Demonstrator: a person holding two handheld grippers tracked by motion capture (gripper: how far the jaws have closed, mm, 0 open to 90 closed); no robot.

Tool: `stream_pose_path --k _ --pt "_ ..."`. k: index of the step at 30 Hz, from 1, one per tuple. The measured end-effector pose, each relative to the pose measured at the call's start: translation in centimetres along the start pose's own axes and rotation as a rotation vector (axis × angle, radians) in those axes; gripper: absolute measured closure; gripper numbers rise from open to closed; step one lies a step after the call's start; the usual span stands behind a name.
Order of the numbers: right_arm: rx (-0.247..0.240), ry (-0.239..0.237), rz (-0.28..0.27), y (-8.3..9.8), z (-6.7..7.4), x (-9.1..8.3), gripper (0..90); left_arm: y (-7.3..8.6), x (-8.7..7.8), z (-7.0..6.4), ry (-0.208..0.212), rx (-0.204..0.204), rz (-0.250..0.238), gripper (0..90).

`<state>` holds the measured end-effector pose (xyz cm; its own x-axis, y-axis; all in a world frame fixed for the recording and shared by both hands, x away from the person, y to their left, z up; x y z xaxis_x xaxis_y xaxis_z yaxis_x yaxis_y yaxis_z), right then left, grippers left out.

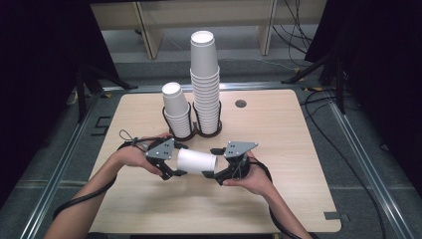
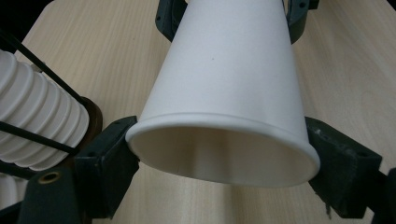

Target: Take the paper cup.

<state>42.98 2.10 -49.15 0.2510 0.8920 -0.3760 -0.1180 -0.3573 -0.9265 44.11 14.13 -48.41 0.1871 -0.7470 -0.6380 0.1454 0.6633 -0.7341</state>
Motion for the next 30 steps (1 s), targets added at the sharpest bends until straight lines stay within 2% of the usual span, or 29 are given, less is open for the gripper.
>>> stream_pose_path --k 2,3,4,5,6,7,8,9,11,12,13,14,15,17,18,20,22,23,26,30 --pt "-0.005 0.006 0.006 0.0 0.0 -0.1 15.3 -0.1 -0.2 0.1 -0.011 0.001 0.015 16.9" --pt "-0.011 0.011 0.008 0.0 -0.1 -0.2 15.3 -0.1 -0.4 0.3 -0.012 0.023 0.041 16.9" --pt "-0.027 0.021 0.000 -0.1 -0.2 -0.2 15.3 -0.3 -0.4 0.2 -0.013 0.009 0.034 16.9" --pt "-0.007 0.016 0.011 0.0 0.0 -0.3 15.2 -0.3 -0.5 0.3 -0.017 0.013 0.046 16.9" --pt "-0.008 0.020 0.008 -0.1 -0.1 -0.4 15.2 -0.5 -0.6 0.3 -0.022 0.017 0.054 16.9" --pt "-0.028 0.032 0.020 0.0 -0.2 -0.6 15.2 -0.4 -0.9 0.5 -0.016 0.053 0.096 16.9" --pt "-0.017 0.034 0.024 0.0 -0.1 -0.6 15.3 -0.7 -0.8 0.5 -0.029 0.039 0.075 16.9" --pt "-0.012 0.042 0.028 0.1 -0.1 -0.7 15.3 -0.7 -1.0 0.6 -0.026 0.070 0.116 16.9" --pt "-0.028 0.046 0.040 0.1 -0.3 -1.0 15.3 -1.0 -1.2 0.8 -0.035 0.086 0.138 16.9" --pt "-0.026 0.057 0.039 0.1 -0.4 -1.1 15.3 -1.0 -1.4 1.0 -0.035 0.109 0.170 16.9" --pt "-0.024 0.061 0.050 0.2 -0.4 -1.3 15.2 -1.1 -1.5 1.0 -0.043 0.097 0.175 16.9" --pt "-0.022 0.065 0.051 0.2 -0.5 -1.4 15.3 -1.1 -1.7 1.3 -0.047 0.140 0.215 16.9" --pt "-0.026 0.068 0.058 0.3 -0.6 -1.6 15.3 -1.1 -1.8 1.5 -0.060 0.156 0.247 16.9" --pt "-0.010 0.083 0.063 0.4 -0.7 -1.7 15.5 -1.2 -2.0 1.6 -0.059 0.186 0.312 16.9" --pt "-0.029 0.093 0.071 0.4 -1.0 -1.9 15.7 -1.2 -2.2 1.7 -0.055 0.201 0.351 16.9" --pt "-0.013 0.108 0.089 0.6 -1.0 -2.1 15.9 -1.0 -2.5 1.8 -0.050 0.244 0.442 16.9" --pt "-0.029 0.126 0.091 0.6 -1.3 -2.1 16.9 -0.8 -2.8 2.2 -0.060 0.295 0.558 16.8" --pt "-0.029 0.133 0.100 0.6 -1.4 -2.1 17.4 -0.8 -2.9 2.3 -0.058 0.307 0.595 16.8" --pt "-0.022 0.138 0.115 0.7 -1.5 -2.2 18.0 -1.3 -3.0 2.3 -0.033 0.322 0.652 16.8" --pt "-0.029 0.142 0.121 0.6 -1.4 -2.0 19.0 -1.9 -2.9 2.6 -0.030 0.361 0.726 16.8"
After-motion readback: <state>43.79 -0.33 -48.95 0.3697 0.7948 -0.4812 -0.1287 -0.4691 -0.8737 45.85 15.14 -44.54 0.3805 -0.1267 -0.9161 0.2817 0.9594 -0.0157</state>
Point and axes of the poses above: each handheld gripper's, and its own axes: x roughly forward along the jaws, y roughly out of its underside, z roughly to its left, the point moved 10 cm from there along x, roughly forward along the jaws, and after that the axes turned 2 degrees about -x, right-handed, at the moved point
